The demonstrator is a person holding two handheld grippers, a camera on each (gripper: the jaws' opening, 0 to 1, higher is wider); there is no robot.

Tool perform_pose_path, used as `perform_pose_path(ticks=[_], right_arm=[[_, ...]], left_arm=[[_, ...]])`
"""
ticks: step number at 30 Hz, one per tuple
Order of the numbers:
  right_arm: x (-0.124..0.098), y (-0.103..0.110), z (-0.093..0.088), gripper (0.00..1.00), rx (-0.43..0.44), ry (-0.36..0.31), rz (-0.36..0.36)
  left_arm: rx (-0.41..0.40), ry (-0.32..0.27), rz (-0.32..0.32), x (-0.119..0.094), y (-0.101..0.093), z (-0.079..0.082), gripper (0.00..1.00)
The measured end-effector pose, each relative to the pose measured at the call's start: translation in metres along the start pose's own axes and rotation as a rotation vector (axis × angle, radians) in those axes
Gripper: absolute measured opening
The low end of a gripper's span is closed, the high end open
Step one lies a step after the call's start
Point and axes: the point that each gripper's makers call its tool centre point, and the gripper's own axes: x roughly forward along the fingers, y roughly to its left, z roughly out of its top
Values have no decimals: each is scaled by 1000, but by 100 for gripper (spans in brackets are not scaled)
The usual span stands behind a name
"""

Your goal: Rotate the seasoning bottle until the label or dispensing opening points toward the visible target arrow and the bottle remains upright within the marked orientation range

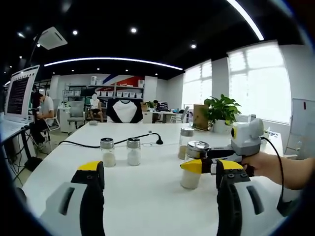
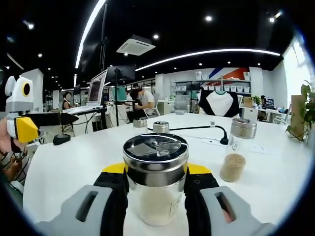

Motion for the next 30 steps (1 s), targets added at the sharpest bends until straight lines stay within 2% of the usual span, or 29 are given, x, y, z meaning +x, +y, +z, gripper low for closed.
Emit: perform_pose_path(ticks=[3,7,11,15,25,30], right_arm=[[1,-1,0,42,5,-2,-29],[2,-4,-1,42,6,-10,-85],[2,-5,-1,42,10,-7,-127],[2,-6,-2,42,11,-12,-170],[3,-8,-3,42,15,-12,-225],[2,-8,-3,42,4,-3,-221]], left_arm=[[30,11,10,0,-1,0,99],[8,14,0,1,-2,-1,99],[33,33,2,3,-3,-4,100],[15,29,-3,3,-3,-5,100],[6,27,-16,4,-5,-5,100],[5,21,-1,2,-1,-4,99]])
